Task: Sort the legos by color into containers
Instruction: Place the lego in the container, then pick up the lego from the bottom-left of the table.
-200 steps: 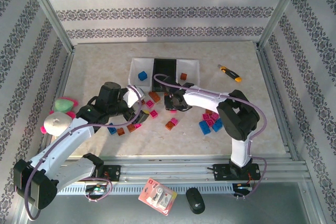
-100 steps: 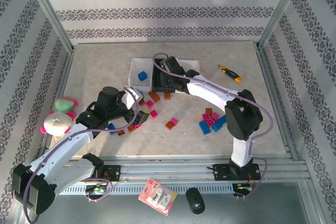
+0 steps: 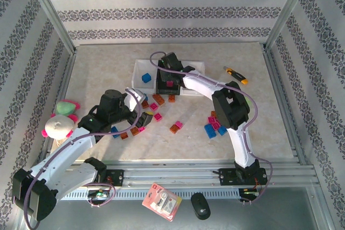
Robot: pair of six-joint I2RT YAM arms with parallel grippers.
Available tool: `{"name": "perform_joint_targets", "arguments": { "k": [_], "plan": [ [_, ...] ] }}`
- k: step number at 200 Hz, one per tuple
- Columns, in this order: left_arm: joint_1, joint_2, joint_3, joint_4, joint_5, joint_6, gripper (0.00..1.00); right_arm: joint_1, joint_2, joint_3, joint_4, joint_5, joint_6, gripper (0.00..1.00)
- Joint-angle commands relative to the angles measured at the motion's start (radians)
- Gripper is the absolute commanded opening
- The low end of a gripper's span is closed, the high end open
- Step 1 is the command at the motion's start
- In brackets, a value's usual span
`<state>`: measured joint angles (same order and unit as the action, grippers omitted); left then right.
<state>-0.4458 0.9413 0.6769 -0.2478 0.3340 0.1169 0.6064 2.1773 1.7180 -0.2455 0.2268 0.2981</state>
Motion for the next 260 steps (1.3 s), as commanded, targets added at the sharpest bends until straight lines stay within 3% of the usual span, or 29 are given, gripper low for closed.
{"name": "perform_joint_targets", "arguments": {
  "k": [1, 29, 54, 86, 118, 139, 188, 225, 260],
  "plan": [
    [-0.011, 0.011, -0.014, 0.049, -0.053, -0.086, 0.99, 0.004, -0.108, -0.018, 0.026, 0.003, -0.03, 0.65],
    [-0.01, 0.046, 0.0, 0.044, -0.151, -0.257, 0.99, 0.008, -0.275, -0.187, 0.098, -0.019, -0.043, 0.83],
    [-0.005, 0.098, 0.012, 0.056, -0.15, -0.283, 0.99, 0.011, -0.442, -0.37, 0.154, -0.057, -0.074, 0.87],
    [-0.006, 0.203, 0.046, 0.042, -0.33, -0.559, 0.99, 0.056, -0.641, -0.547, 0.135, -0.108, -0.171, 0.9],
    [0.003, 0.257, 0.102, -0.181, -0.556, -0.735, 0.99, 0.139, -0.774, -0.645, 0.089, -0.116, -0.21, 0.92],
    [0.017, 0.253, 0.106, -0.336, -0.631, -0.834, 0.99, 0.181, -0.808, -0.664, 0.066, -0.135, -0.195, 0.92],
    [0.077, 0.177, -0.033, -0.398, -0.58, -1.013, 0.99, 0.239, -0.773, -0.64, 0.046, -0.142, -0.233, 0.93],
    [0.11, 0.218, -0.08, -0.354, -0.498, -1.007, 0.86, 0.248, -0.738, -0.614, 0.046, -0.159, -0.248, 0.93],
    [0.134, 0.294, -0.08, -0.351, -0.49, -1.01, 0.72, 0.25, -0.728, -0.603, 0.038, -0.154, -0.256, 0.93]
  ]
}}
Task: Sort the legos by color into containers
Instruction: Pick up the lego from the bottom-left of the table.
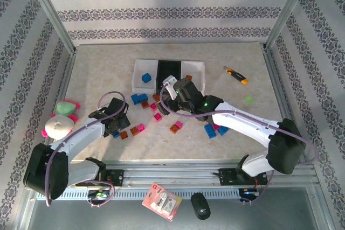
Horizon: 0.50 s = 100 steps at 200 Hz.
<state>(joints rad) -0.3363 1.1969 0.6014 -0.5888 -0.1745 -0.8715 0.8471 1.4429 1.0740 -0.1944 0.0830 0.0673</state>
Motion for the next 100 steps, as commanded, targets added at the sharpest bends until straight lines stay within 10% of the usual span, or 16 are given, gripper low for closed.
{"name": "perform_joint_targets", "arguments": {
  "k": [1, 100],
  "plan": [
    [0.025, 0.041, -0.004, -0.01, 0.018, -0.021, 0.72, 0.009, 0.006, 0.04, -0.014, -0.01, -0.025, 0.93],
    [0.045, 0.032, 0.064, -0.064, 0.016, 0.049, 0.29, 0.009, -0.024, 0.032, -0.015, 0.039, -0.003, 0.93]
  ]
}}
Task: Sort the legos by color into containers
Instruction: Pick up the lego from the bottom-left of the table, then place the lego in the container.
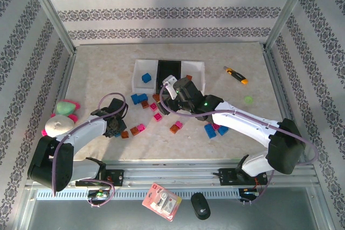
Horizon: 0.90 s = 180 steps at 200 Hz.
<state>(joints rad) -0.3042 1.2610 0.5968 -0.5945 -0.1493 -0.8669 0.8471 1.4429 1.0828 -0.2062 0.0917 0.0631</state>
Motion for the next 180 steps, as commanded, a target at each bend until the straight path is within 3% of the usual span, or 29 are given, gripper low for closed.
{"name": "perform_joint_targets", "arguments": {
  "k": [1, 29, 62, 112, 180],
  "plan": [
    [0.013, -0.032, 0.072, -0.06, -0.01, 0.046, 0.29, 0.009, -0.025, 0.023, -0.004, 0.031, 0.001, 0.93],
    [0.014, -0.041, 0.193, -0.072, -0.028, 0.119, 0.25, 0.006, -0.056, 0.007, 0.012, 0.064, 0.013, 0.94],
    [0.014, 0.071, 0.412, -0.036, -0.031, 0.217, 0.26, -0.012, -0.109, -0.037, 0.042, 0.084, 0.046, 0.94],
    [0.016, 0.394, 0.778, 0.03, -0.009, 0.333, 0.27, -0.024, -0.139, -0.085, 0.062, 0.111, 0.069, 0.94],
    [0.018, 0.809, 1.208, -0.037, 0.055, 0.404, 0.29, -0.038, -0.18, -0.119, 0.035, 0.149, 0.091, 0.94]
  ]
}}
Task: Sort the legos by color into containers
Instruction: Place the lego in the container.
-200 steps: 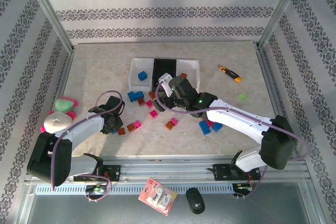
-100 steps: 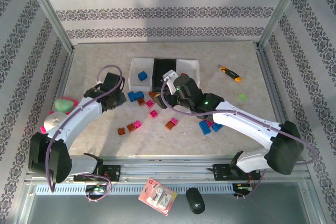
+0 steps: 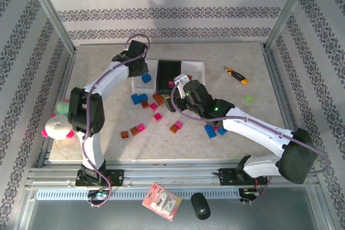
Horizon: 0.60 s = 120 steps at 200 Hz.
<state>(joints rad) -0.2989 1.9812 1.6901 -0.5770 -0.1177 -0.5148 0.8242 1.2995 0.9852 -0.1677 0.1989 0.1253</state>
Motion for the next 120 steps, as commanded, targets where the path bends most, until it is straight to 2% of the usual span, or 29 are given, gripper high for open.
{"name": "perform_joint_targets", "arguments": {
  "k": [1, 30, 62, 90, 104, 120],
  "plan": [
    [0.013, 0.095, 0.119, -0.055, 0.023, 0.051, 0.29, -0.016, -0.037, -0.021, -0.004, 0.044, 0.03, 0.94],
    [0.012, 0.17, 0.215, -0.091, 0.038, 0.053, 0.4, -0.019, -0.052, -0.028, -0.034, 0.105, 0.083, 0.94],
    [0.011, 0.136, 0.218, -0.079, 0.073, 0.075, 0.67, -0.056, -0.074, -0.03, -0.146, 0.179, 0.195, 0.94],
    [-0.005, 0.007, 0.092, 0.018, 0.081, 0.171, 0.91, -0.155, -0.088, -0.03, -0.303, 0.126, 0.298, 0.93],
    [-0.02, -0.079, -0.02, 0.121, 0.128, 0.261, 0.96, -0.222, -0.083, -0.036, -0.373, 0.065, 0.34, 0.93],
    [-0.046, -0.187, -0.161, 0.255, 0.208, 0.386, 0.96, -0.297, -0.066, -0.045, -0.425, -0.007, 0.375, 0.92]
  ]
}}
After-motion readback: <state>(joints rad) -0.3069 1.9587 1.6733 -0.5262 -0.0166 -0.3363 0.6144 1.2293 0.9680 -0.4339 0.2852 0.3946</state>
